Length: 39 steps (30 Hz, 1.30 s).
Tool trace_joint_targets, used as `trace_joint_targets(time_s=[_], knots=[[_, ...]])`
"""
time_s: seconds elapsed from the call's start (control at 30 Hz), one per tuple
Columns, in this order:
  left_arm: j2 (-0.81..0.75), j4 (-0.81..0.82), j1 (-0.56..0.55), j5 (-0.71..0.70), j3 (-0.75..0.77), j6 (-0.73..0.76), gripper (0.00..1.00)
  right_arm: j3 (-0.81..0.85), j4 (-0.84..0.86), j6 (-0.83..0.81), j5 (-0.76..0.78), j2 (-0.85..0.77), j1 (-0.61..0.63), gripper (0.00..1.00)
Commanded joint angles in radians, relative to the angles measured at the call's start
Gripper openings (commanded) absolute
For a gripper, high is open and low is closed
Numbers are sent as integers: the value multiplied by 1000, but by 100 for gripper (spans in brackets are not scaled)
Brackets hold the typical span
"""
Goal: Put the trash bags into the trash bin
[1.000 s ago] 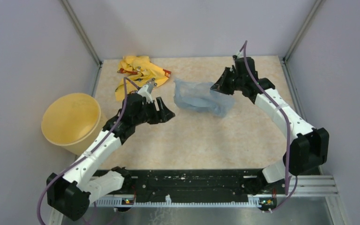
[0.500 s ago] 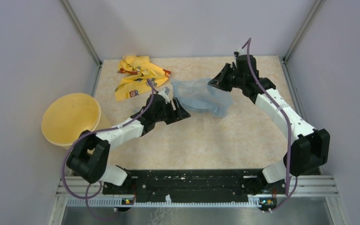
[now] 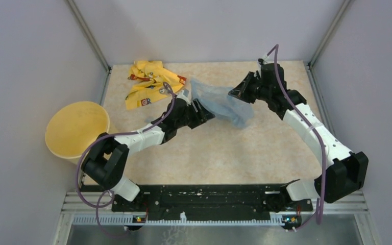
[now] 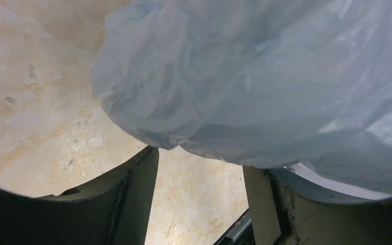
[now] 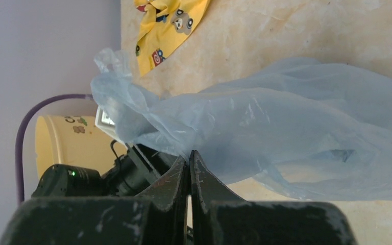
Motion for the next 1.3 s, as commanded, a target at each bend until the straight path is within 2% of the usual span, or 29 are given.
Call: trace_joint_targets(time_s=[0.0, 0.13, 0.37, 0.6, 0.67, 0.77, 0.8, 0.9, 1.1, 1.27], knots=[[42, 31, -10, -89, 86, -13, 69, -16, 17, 7, 17, -54, 47, 0], [80, 30, -10, -132, 126, -22, 68, -8, 5, 16, 35, -67, 100, 0], [144, 23, -9, -186, 174, -11, 59, 8, -9, 37, 24, -93, 127, 0], [221, 45, -6, -182, 236, 43, 35, 46, -73, 4, 19, -104, 128, 0], [236, 42, 2, -151, 256, 79, 24, 44, -102, -20, 16, -110, 116, 0], [221, 29, 21, -127, 239, 125, 2, 12, -131, -56, -25, -136, 23, 0], [210, 14, 31, -125, 227, 141, 0, 0, -149, -76, -30, -146, -11, 0], [171, -22, 84, -105, 179, 176, 0, 6, -245, -159, 67, -167, -69, 0], [94, -134, 201, -99, 123, 244, 0, -3, -369, -260, 363, -194, -111, 0], [55, -243, 244, -124, 119, 289, 0, 13, -406, -294, 475, -203, -159, 0]])
